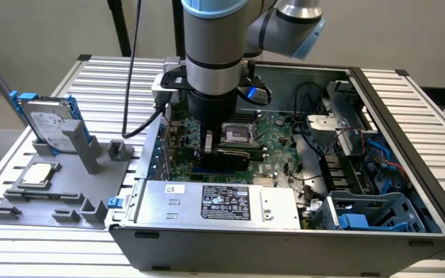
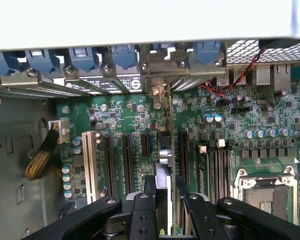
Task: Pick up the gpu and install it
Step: 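Insert the gpu into the slot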
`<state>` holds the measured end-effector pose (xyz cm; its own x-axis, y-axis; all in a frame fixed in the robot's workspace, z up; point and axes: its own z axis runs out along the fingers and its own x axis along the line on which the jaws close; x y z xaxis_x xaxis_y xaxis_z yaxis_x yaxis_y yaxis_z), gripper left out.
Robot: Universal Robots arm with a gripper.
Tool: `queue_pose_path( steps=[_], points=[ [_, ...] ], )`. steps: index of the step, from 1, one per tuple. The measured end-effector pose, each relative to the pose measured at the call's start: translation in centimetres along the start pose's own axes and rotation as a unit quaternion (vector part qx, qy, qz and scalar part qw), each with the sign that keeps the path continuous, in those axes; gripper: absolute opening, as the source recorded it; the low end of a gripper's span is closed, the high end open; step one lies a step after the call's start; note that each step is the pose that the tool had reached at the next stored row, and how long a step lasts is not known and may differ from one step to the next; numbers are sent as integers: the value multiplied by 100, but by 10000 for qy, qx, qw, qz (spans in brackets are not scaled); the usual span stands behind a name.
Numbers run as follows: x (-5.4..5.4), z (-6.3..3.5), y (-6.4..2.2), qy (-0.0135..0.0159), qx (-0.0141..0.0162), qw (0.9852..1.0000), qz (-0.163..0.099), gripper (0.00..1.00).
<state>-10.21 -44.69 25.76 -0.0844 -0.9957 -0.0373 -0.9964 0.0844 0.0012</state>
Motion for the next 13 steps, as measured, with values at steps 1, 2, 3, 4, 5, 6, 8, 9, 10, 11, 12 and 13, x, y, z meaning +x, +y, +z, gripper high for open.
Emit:
queue_pose_path(
  steps=[1, 2, 3, 4, 5, 6, 8, 9, 10, 11, 12, 13],
  points=[
    [0, 0, 0, 0, 0, 10000, -3, 26],
    [-1, -3, 0, -1, 0, 10000, -8, 26],
    [-1, -4, 0, -2, 0, 10000, -15, 26],
    [-2, -5, 0, -2, 0, 10000, -21, 26],
    [-1, -6, 1, -2, 0, 10000, -26, 26],
    [-1, -7, 1, -1, -1, 10000, -29, 26],
    [-2, -9, 1, 0, -2, 10000, -34, 26],
    [-3, -12, 1, 1, -2, 10000, -36, 26],
    [-3, -15, 1, 1, -2, 10000, -39, 26],
    [-4, -16, 1, 0, -2, 10000, -42, 26],
    [-4, -16, 1, -1, -2, 10000, -44, 26],
    [-4, -16, 1, -1, -1, 10000, -46, 26]
  ],
)
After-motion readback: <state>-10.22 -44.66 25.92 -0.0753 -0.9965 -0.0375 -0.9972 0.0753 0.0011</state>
